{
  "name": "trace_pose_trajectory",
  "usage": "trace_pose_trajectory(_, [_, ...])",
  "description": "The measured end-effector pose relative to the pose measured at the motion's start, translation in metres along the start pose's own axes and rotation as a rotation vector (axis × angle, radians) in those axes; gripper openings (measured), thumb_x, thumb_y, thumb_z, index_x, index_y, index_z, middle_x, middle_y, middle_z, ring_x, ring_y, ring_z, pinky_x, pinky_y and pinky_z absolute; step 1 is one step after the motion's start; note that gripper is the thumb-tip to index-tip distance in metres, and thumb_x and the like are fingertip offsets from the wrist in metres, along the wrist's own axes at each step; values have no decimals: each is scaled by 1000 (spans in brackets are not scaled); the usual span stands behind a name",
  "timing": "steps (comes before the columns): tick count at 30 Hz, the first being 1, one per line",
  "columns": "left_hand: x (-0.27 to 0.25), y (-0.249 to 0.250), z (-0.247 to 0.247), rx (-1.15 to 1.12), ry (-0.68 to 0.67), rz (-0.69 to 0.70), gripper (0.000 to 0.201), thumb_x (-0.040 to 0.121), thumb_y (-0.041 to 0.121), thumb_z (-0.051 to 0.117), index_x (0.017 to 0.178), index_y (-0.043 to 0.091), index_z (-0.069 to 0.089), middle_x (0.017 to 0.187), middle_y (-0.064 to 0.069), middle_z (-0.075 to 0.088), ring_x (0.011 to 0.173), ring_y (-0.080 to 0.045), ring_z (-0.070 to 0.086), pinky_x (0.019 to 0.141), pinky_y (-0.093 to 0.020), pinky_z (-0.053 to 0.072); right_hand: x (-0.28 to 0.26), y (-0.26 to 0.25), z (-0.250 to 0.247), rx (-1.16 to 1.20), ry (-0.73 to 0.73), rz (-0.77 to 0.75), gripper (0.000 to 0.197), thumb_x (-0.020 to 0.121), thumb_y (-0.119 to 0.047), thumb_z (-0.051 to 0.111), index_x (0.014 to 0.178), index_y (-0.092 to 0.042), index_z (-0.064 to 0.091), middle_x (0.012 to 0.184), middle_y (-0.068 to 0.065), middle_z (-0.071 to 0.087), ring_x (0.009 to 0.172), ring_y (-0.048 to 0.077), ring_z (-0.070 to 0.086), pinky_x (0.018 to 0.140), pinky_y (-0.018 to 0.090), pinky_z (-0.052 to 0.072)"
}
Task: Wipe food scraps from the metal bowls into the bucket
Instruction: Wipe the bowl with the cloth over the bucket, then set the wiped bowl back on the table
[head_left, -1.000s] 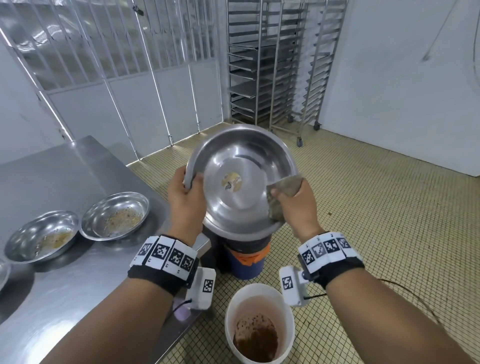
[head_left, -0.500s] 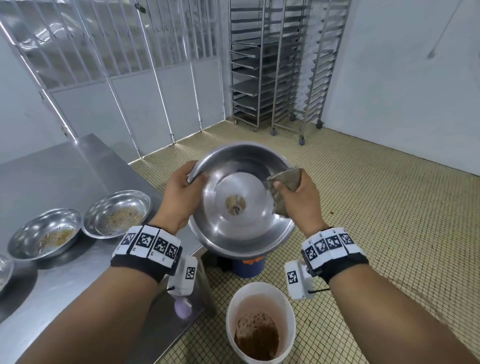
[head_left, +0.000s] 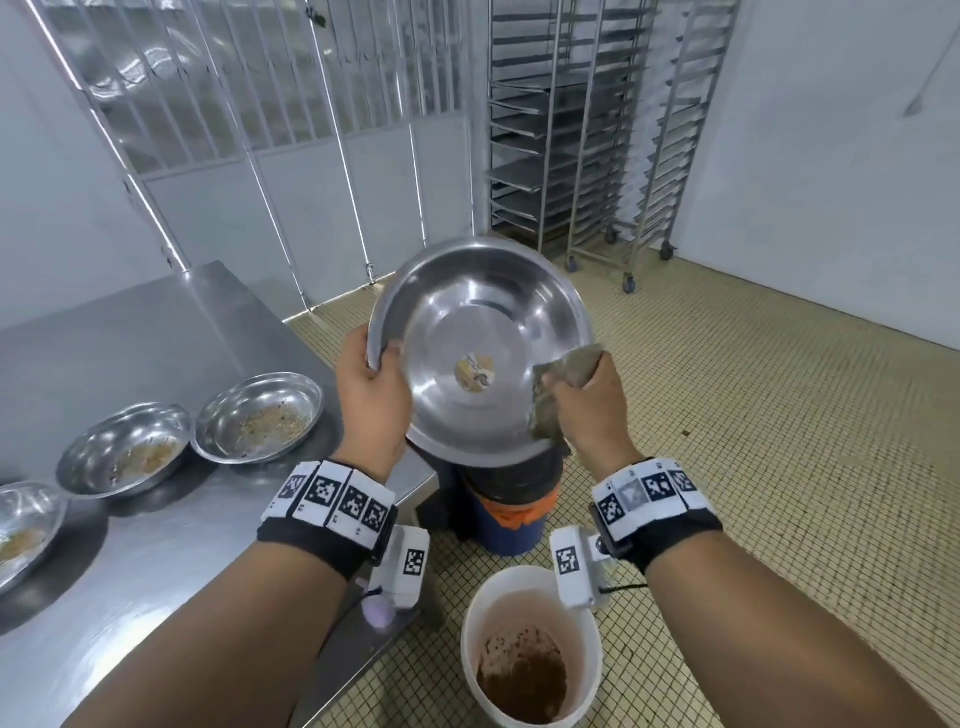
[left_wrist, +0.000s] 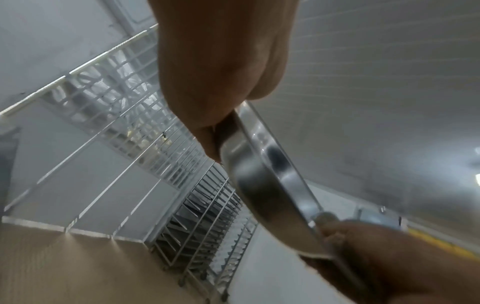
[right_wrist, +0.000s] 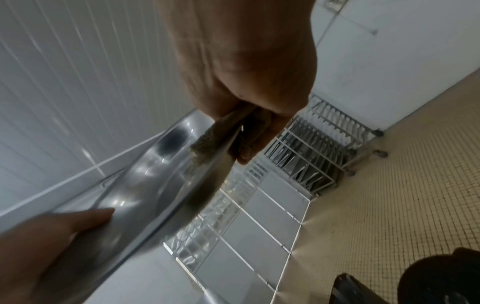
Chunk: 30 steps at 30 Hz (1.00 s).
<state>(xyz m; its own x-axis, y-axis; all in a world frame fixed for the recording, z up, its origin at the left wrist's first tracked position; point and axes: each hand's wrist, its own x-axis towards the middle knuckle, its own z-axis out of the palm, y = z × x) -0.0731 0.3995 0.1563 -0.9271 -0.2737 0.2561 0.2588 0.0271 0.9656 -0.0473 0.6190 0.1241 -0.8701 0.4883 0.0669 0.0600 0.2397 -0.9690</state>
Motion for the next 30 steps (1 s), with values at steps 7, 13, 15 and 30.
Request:
trace_pose_trajectory(7, [6,4,-29,228,-184,-3,21,96,17,61,106,35,66,101,-6,71,91,-29,67,80,-48,57,23,-11,-15,-267,-211,-123,44,90,-19,74,129,-19,53,122,-2,61,113,20,59,101,38,48])
trace_pose_trajectory(13, [-15,-9,-57,103,29,-94,25,100,8,61,98,31,72,81,3,70,74,-21,62,66,-36,52,6,-4,22,-138,-256,-95,34,93,-23,72,123,-20,57,109,-6,63,96,13,62,75,21,46])
trace_pose_trajectory(15, [-33,-19,-61,35,219,-145,18,101,14,62,103,30,69,88,-2,67,73,-20,59,64,-34,50,-3,-2,42,-88,-280,-67,32,91,-22,70,120,-22,56,105,-8,64,92,12,64,78,25,51])
trace_pose_trajectory(30, [-102,-45,-248,270,482,-342,14,97,17,60,105,24,68,95,-4,75,87,-24,74,74,-39,60,-86,-4,204,-304,-921,-149,34,94,-20,65,124,-29,51,102,-10,61,104,21,61,95,40,52])
